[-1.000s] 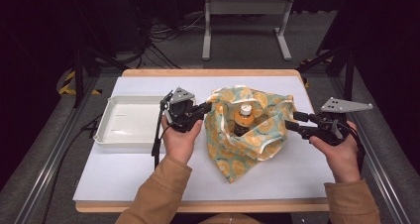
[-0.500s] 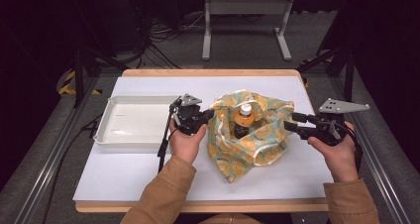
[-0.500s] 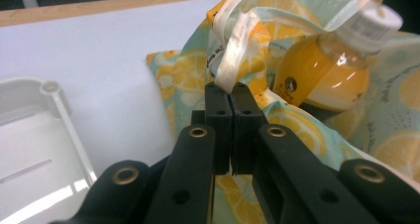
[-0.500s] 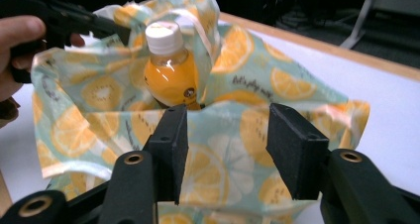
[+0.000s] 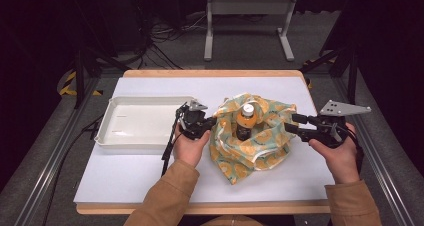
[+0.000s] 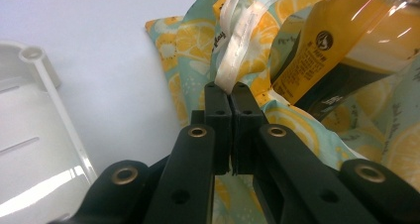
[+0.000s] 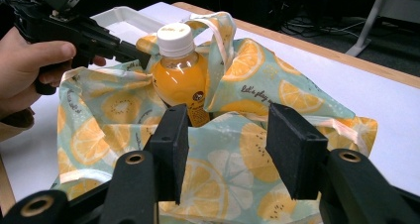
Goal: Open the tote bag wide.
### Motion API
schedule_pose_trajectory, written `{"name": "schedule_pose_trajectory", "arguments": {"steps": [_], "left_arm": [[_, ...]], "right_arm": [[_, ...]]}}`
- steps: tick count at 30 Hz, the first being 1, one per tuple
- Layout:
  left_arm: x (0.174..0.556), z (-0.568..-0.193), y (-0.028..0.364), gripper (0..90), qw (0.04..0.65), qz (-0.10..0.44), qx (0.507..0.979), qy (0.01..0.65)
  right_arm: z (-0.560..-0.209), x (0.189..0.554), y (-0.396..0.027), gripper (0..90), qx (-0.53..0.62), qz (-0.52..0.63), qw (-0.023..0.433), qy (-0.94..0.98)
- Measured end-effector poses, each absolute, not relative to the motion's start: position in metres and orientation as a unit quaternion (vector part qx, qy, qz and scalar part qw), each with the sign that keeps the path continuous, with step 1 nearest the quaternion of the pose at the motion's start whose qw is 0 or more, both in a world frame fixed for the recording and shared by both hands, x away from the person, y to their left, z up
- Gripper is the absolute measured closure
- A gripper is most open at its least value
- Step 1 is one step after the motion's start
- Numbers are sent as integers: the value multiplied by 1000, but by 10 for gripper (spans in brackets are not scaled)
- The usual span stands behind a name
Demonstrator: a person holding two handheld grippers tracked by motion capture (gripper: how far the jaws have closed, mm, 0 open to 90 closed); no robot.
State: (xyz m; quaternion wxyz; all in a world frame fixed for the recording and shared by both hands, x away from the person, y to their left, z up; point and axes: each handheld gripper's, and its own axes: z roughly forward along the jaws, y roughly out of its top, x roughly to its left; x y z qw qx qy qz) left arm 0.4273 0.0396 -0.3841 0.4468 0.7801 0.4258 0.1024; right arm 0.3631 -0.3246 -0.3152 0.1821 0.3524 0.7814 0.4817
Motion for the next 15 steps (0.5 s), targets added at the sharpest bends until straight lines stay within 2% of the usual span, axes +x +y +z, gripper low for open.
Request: {"name": "schedule_pose_trajectory", "arguments": {"steps": [5, 8, 11, 15], "left_arm": [[426, -385, 44, 832, 452, 91, 779, 424], [424, -382, 50, 698, 460, 90, 780, 416], [422, -378, 52, 523, 464, 95, 777, 415], [416, -370, 55, 385, 478, 88, 779, 397]], "right_arm": [[-315, 363, -324, 518, 352, 482, 181, 782], [-315, 363, -325, 518, 353, 482, 181, 781], [-315, 363, -326, 517, 353, 484, 181, 780], [-315, 363, -326, 516, 352, 484, 182, 780]]}}
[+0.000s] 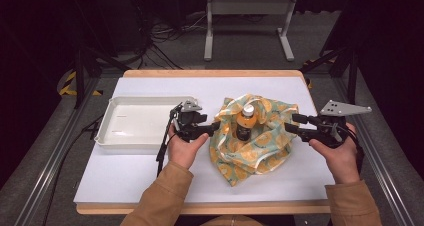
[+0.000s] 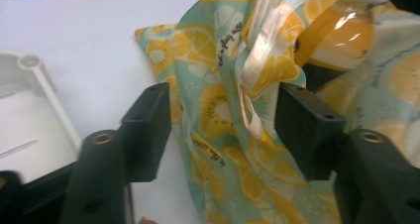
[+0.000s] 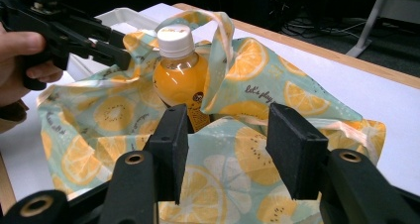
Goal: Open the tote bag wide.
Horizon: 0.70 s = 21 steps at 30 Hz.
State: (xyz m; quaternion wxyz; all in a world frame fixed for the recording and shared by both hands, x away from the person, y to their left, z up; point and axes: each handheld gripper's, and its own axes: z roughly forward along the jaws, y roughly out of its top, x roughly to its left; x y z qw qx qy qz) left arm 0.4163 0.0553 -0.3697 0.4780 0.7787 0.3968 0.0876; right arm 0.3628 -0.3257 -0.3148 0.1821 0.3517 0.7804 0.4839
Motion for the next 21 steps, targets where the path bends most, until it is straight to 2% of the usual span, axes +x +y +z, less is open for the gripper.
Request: {"name": "schedule_pose_trajectory", "arguments": {"steps": [3, 7, 14, 21], "left_arm": [[408, -357, 56, 329, 495, 96, 774, 383], [402, -346, 56, 301, 508, 107, 771, 369], [405, -327, 45, 276, 504, 153, 781, 336], [416, -327, 29, 278, 497, 172, 793, 307]], "right_arm": [[-314, 362, -325, 516, 351, 485, 182, 780], [-314, 361, -325, 515, 351, 486, 183, 779], [-313, 361, -325, 515, 349, 487, 183, 779], [-313, 361, -327, 514, 349, 488, 184, 778]]}}
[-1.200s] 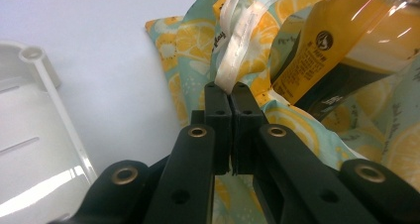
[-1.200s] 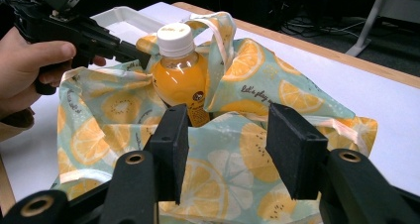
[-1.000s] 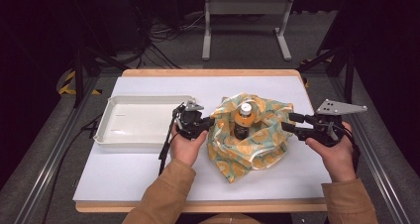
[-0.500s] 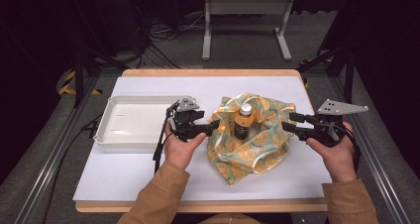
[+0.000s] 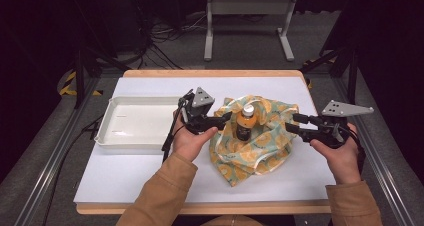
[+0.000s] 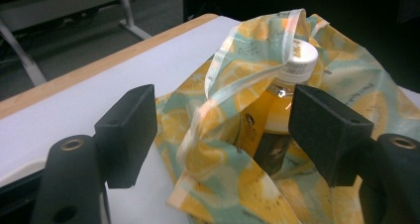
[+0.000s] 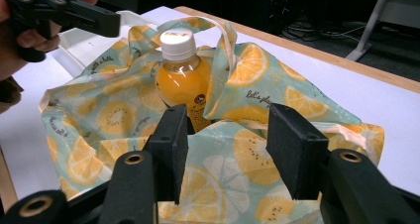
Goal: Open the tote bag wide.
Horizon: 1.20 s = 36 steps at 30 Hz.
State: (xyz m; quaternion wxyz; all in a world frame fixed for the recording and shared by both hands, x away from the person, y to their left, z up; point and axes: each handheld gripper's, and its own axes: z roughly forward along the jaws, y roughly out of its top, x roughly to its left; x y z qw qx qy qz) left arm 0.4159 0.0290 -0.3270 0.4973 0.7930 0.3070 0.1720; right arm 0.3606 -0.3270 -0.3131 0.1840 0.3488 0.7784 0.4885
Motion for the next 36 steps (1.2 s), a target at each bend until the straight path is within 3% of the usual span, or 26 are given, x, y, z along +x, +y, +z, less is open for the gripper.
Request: {"name": "schedule_pose_trajectory", "arguments": {"steps": [7, 9, 10, 12, 19, 21, 36], "left_arm": [[427, -337, 18, 273, 495, 173, 804, 280], [431, -340, 17, 316, 493, 172, 806, 279], [432, -341, 16, 389, 488, 171, 809, 281], [433, -344, 14, 435, 475, 178, 814, 284], [435, -347, 13, 832, 452, 199, 815, 305], [437, -348, 14, 882, 442, 196, 817, 314], [446, -380, 14, 894, 372, 152, 839, 368]], "right_arm": [[-313, 360, -328, 513, 346, 489, 185, 779], [-313, 360, -328, 513, 346, 489, 184, 780], [-314, 360, -327, 513, 345, 489, 183, 780], [-314, 360, -327, 513, 345, 488, 183, 781], [-318, 362, -322, 517, 343, 482, 179, 786], [-319, 362, -319, 522, 339, 480, 179, 789], [-335, 367, -284, 583, 305, 467, 185, 809]]}}
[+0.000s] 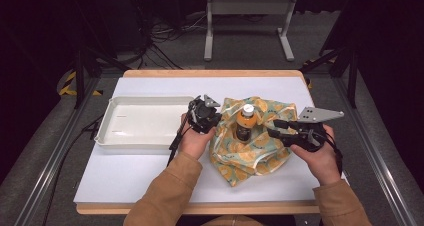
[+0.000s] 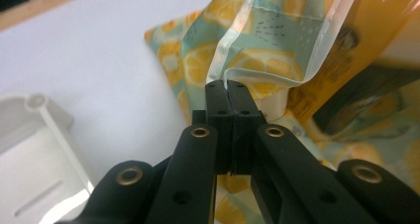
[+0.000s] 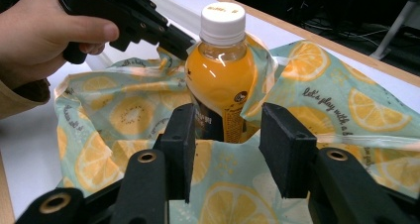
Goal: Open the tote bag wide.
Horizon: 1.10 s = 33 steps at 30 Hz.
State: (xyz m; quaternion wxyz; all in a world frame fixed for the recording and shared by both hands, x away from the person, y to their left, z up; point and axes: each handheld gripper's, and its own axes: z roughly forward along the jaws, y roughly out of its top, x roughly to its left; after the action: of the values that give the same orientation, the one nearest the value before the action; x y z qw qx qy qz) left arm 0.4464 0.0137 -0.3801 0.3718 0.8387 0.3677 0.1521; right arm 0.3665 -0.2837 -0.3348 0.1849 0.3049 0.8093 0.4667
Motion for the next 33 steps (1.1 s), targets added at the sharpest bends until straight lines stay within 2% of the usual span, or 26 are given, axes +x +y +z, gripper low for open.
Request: {"name": "schedule_pose_trajectory", "arguments": {"steps": [12, 33], "left_arm": [[438, -400, 16, 894, 317, 132, 862, 373], [429, -420, 29, 894, 293, 118, 871, 376]], "right_arm": [[-356, 379, -284, 599, 321, 442, 156, 823], [-407, 388, -303, 548, 365, 360, 118, 851]]}}
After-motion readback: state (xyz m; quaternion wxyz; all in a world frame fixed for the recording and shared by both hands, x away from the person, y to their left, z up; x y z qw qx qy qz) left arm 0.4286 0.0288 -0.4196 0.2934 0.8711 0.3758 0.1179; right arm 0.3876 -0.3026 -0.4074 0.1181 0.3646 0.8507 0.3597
